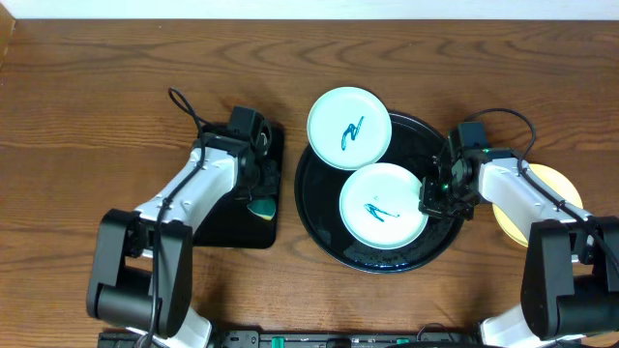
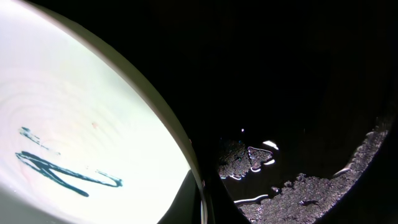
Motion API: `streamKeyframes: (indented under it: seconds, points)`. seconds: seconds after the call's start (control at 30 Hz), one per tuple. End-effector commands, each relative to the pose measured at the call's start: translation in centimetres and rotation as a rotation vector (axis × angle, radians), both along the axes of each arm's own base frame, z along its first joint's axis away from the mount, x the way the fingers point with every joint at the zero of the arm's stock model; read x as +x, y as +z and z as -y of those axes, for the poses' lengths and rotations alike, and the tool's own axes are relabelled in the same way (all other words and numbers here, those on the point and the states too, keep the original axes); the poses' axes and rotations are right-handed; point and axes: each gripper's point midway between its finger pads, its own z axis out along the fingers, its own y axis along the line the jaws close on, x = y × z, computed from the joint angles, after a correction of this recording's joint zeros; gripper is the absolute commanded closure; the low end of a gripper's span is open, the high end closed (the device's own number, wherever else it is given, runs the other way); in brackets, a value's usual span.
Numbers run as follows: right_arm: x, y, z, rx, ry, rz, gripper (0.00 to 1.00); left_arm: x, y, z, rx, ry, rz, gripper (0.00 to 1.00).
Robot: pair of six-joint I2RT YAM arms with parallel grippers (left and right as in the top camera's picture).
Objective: Clean dirty plates on tray and stack at the side
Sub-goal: 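Carry the sponge with the left gripper over the center mint plate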
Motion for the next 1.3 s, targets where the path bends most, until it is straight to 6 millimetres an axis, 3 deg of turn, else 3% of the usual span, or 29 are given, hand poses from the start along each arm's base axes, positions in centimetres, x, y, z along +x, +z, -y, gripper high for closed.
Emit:
streamKeyframes:
  seconds: [0.0, 0.17, 0.3, 0.4, 0.47, 0.63, 0.9, 1.27]
  points:
    - [-0.1, -0.4, 0.1, -0.009, 0.001, -0.008, 0.99, 2.7, 4.4, 0.6, -0.034, 0.006, 0.141, 0.93]
    - [-0.1, -0.4, 0.1, -0.009, 0.001, -0.008, 0.99, 3.6, 8.2, 0.3, -0.033, 0.023, 0.257, 0.93]
    - [-0.1, -0.4, 0.0, -0.009, 0.001, -0.005, 0.99, 3.5, 9.9, 0.6, -0.074, 0.095, 0.286, 0.92]
    - [0.0, -0.4, 0.0, -0.008, 0.001, -0.004, 0.99, 3.2, 10.4, 3.4, -0.182, 0.038, 0.281, 0.92]
    - [0.0, -0.4, 0.0, -0.008, 0.001, -0.004, 0.99, 2.9, 11.1, 6.7, -0.287, -0.04, 0.286, 0.93]
    - [-0.1, -0.4, 0.0, -0.008, 0.001, -0.005, 0.99, 2.3, 11.6, 11.9, -0.367, -0.136, 0.314, 0.92]
    - [-0.1, -0.4, 0.0, -0.009, 0.001, -0.005, 0.99, -0.7, 8.9, 19.0, -0.417, -0.23, 0.242, 0.92]
    - [-0.1, -0.4, 0.0, -0.009, 0.001, -0.005, 0.99, -5.0, 3.2, 24.8, -0.392, -0.382, 0.154, 0.92]
